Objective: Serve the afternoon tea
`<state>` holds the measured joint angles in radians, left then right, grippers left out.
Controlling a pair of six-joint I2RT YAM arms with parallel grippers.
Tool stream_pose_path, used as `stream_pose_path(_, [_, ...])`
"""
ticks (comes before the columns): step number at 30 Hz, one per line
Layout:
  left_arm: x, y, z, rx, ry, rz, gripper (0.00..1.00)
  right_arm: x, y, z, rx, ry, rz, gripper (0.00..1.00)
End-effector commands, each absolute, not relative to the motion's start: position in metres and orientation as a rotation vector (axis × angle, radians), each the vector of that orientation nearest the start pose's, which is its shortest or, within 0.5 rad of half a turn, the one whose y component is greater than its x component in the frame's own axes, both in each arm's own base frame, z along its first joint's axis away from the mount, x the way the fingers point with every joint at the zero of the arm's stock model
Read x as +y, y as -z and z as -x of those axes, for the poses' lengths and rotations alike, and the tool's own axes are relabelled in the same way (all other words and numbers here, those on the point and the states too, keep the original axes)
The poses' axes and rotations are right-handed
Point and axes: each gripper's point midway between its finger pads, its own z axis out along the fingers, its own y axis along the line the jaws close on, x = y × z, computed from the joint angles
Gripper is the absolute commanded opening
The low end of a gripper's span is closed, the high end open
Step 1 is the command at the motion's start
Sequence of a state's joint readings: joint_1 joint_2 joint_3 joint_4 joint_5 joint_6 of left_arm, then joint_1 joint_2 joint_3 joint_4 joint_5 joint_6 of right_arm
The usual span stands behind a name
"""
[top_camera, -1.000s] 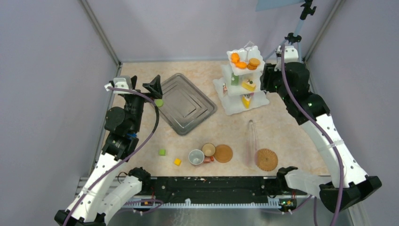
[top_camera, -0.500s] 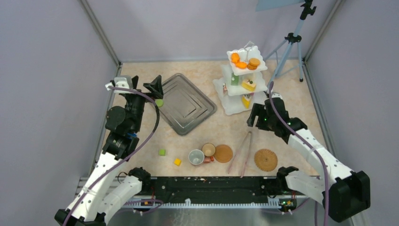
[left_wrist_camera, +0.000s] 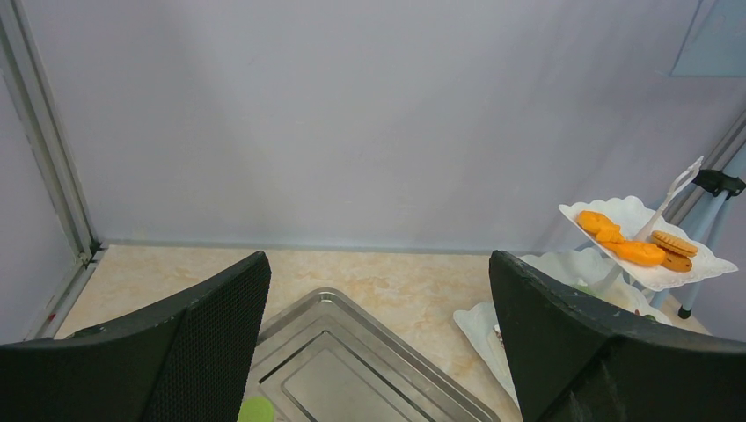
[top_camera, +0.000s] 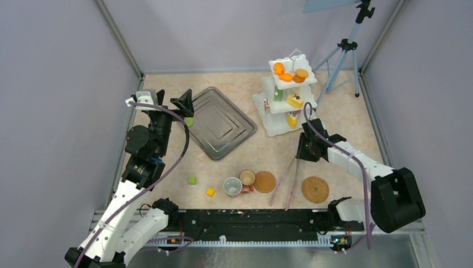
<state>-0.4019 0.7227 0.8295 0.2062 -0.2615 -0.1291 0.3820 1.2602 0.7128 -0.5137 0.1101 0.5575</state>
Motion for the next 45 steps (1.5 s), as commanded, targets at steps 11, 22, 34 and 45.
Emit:
stream_pose_path(11, [-0.082, -0.43, -0.292, 1.224, 0.312, 0.058, 0.99, 0.117, -0.018, -0.242, 2.691, -0.141, -0.488, 0.0])
stream_pose_path(22, [-0.081, -0.432, -0.291, 1.218, 0.314, 0.062, 0.99, 0.089, -0.071, -0.232, 2.626, 0.026, -0.997, 0.0])
stream_pose_path(34, [-0.082, -0.429, -0.293, 1.226, 0.317, 0.063, 0.99, 0.096, -0.139, -0.258, 2.26, -0.283, -1.44, 0.0])
stream_pose_path(45, [-0.084, -0.43, -0.29, 1.219, 0.334, 0.063, 0.99, 0.168, -0.133, -0.286, 1.822, -0.729, -1.982, 0.0])
